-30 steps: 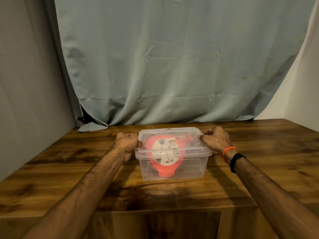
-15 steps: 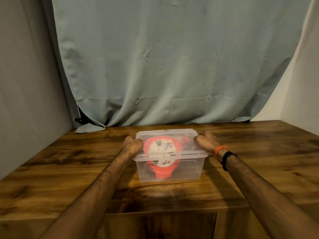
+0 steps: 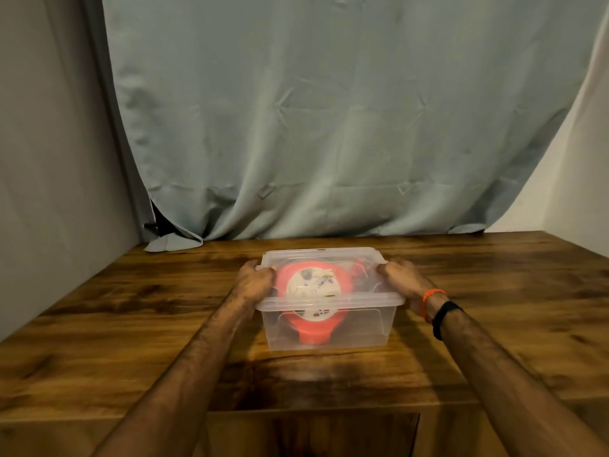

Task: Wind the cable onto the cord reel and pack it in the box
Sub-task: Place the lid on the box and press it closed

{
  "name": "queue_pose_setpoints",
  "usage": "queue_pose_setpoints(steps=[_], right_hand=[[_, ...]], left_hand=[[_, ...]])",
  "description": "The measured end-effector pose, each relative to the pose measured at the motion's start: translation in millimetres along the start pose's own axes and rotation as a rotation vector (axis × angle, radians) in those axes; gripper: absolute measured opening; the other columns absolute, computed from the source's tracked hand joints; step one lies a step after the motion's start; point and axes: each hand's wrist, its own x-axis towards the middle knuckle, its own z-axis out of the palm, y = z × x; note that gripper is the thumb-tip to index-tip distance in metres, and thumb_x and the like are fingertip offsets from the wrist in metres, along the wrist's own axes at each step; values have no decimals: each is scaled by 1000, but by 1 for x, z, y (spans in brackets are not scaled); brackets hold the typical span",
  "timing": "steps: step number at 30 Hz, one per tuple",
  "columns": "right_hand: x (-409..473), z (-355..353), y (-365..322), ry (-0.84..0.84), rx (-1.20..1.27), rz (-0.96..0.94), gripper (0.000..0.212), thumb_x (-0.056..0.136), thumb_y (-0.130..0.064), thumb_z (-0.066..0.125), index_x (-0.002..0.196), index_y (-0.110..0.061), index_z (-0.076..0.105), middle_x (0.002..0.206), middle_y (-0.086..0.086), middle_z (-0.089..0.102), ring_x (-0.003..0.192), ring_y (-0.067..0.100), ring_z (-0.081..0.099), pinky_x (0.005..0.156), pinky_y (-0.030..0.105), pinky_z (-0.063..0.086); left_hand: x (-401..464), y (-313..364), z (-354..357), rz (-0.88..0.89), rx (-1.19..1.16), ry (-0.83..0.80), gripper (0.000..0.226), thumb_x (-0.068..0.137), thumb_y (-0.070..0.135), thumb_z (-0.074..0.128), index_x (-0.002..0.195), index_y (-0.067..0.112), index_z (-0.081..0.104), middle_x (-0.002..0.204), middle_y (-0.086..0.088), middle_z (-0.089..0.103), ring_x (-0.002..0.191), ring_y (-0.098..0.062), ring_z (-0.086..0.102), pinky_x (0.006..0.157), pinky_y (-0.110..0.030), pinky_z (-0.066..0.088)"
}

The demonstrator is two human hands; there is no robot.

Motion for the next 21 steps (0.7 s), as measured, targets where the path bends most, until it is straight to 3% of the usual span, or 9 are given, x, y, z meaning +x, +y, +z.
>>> queue_pose_setpoints(steps=[2, 4, 8, 10, 13, 16, 19, 21], right_hand=[[0, -1, 3, 11, 82, 57, 18, 91, -17, 57, 75, -14, 50, 82, 6, 63, 79, 25, 63, 88, 48, 55], [3, -1, 5, -19, 147, 102, 11, 90, -15, 59, 83, -7, 55, 86, 10, 66, 83, 28, 66, 91, 50, 55], [4, -5, 2, -96, 239, 189, 27, 87, -16, 67, 110, -3, 62, 106, 17, 70, 95, 33, 69, 91, 52, 55], [5, -9, 1, -65, 217, 193, 45, 79, -19, 77, 117, -2, 60, 108, 16, 70, 92, 31, 70, 85, 49, 57], [8, -10, -2, 92, 48, 145, 50, 69, -27, 86, 108, -2, 66, 106, 13, 70, 87, 28, 68, 77, 41, 58], [11, -5, -6, 219, -144, 101, 45, 70, -35, 83, 100, -3, 69, 108, 14, 69, 96, 30, 65, 85, 40, 56], [13, 1, -4, 298, -239, 51, 39, 76, -34, 76, 94, 0, 69, 111, 18, 68, 98, 32, 61, 84, 36, 53], [14, 5, -2, 351, -264, 26, 35, 79, -32, 74, 92, 1, 69, 111, 20, 67, 104, 35, 60, 90, 40, 52]], left_hand=[[1, 0, 0, -31, 12, 2, 54, 96, 23, 57, 146, 15, 38, 138, -12, 54, 97, -26, 60, 88, -41, 55], [2, 0, 0, -43, 20, 7, 53, 96, 24, 58, 145, 14, 39, 134, -12, 56, 93, -25, 60, 88, -41, 55], [-1, 1, 1, -41, 28, 19, 45, 95, 22, 57, 138, 11, 46, 102, -6, 56, 69, -16, 57, 60, -28, 49], [-2, 2, 1, -35, 37, 16, 43, 96, 21, 57, 136, 10, 48, 99, -4, 55, 66, -14, 56, 54, -26, 45], [-5, 3, 0, -46, 34, 10, 43, 96, 21, 57, 136, 10, 48, 104, -6, 57, 69, -15, 58, 58, -27, 49], [-7, 5, -1, -56, 32, 1, 43, 97, 22, 57, 137, 11, 47, 103, -5, 57, 71, -17, 59, 56, -29, 50], [-7, 4, -1, -55, 22, 0, 39, 96, 19, 56, 133, 9, 49, 98, -6, 58, 77, -22, 62, 73, -35, 57], [-8, 4, -1, -56, 20, 10, 37, 97, 19, 55, 132, 8, 49, 91, -4, 59, 74, -21, 61, 75, -36, 57]])
